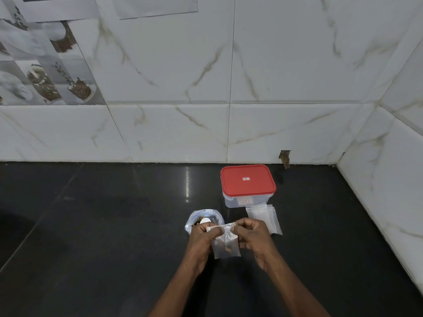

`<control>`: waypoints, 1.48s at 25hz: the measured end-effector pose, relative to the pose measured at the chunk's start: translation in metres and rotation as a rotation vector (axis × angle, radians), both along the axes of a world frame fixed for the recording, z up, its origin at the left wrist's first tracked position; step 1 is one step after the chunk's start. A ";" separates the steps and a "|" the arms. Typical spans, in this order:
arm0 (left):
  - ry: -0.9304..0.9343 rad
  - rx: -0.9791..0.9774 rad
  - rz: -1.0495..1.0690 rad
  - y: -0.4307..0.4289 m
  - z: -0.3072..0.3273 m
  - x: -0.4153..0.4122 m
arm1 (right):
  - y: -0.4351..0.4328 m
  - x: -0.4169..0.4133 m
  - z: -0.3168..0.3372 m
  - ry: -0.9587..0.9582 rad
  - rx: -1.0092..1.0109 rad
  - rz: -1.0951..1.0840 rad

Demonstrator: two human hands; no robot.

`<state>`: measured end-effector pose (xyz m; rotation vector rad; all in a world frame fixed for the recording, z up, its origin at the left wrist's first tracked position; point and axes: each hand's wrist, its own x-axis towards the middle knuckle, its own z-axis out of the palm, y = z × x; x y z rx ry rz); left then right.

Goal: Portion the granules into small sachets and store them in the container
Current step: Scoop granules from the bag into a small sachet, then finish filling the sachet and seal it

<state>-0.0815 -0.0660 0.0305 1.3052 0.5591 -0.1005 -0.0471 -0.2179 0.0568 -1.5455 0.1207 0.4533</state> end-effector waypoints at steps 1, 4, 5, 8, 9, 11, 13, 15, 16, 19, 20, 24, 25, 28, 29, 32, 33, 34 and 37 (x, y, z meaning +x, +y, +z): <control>0.001 0.002 -0.009 0.000 0.000 -0.001 | 0.001 0.001 -0.001 -0.031 -0.036 -0.001; -0.013 -0.029 -0.057 -0.005 0.000 0.000 | 0.005 0.002 -0.006 -0.120 -0.135 -0.028; -0.032 -0.036 -0.067 -0.006 0.000 0.000 | 0.005 0.001 -0.007 -0.121 -0.126 -0.018; -0.061 0.039 -0.066 -0.006 0.001 0.002 | -0.002 0.000 -0.007 -0.070 -0.035 0.058; -0.063 0.072 -0.068 -0.005 0.000 0.002 | -0.005 0.000 -0.007 -0.049 -0.006 0.081; -0.056 0.134 -0.062 -0.004 0.000 0.002 | -0.007 -0.001 -0.008 -0.032 0.013 0.089; -0.066 0.121 -0.070 -0.004 0.000 0.002 | -0.006 -0.001 -0.012 -0.057 -0.007 0.029; -0.071 0.042 -0.061 -0.004 0.002 0.002 | -0.007 0.004 -0.012 -0.072 -0.004 -0.053; -0.062 0.003 -0.033 -0.003 0.002 0.002 | -0.009 0.008 -0.011 -0.070 0.012 -0.076; -0.055 -0.003 0.018 0.001 -0.002 0.005 | -0.017 0.015 -0.010 -0.060 0.059 -0.050; -0.071 0.024 0.019 0.000 -0.001 0.007 | -0.019 0.015 -0.010 -0.054 0.079 -0.039; -0.094 0.015 0.097 -0.007 -0.002 0.019 | -0.023 0.015 -0.017 -0.044 0.146 0.086; -0.095 -0.004 0.096 -0.009 -0.003 0.022 | -0.026 0.015 -0.020 -0.058 0.103 0.124; -0.105 -0.057 0.098 -0.015 -0.003 0.030 | -0.032 0.015 -0.033 -0.062 -0.031 0.011; -0.107 -0.078 0.135 -0.016 -0.002 0.032 | -0.033 0.017 -0.041 -0.047 -0.074 -0.070; -0.127 -0.040 0.239 -0.010 -0.002 0.028 | -0.034 0.027 -0.062 -0.031 -0.273 -0.204; -0.129 0.008 0.251 -0.007 -0.003 0.024 | -0.032 0.032 -0.066 -0.029 -0.326 -0.200; -0.135 0.053 0.253 -0.005 -0.004 0.019 | -0.027 0.038 -0.069 -0.032 -0.361 -0.189; -0.142 0.145 0.257 0.001 -0.007 0.002 | -0.006 0.053 -0.065 -0.157 -0.560 -0.099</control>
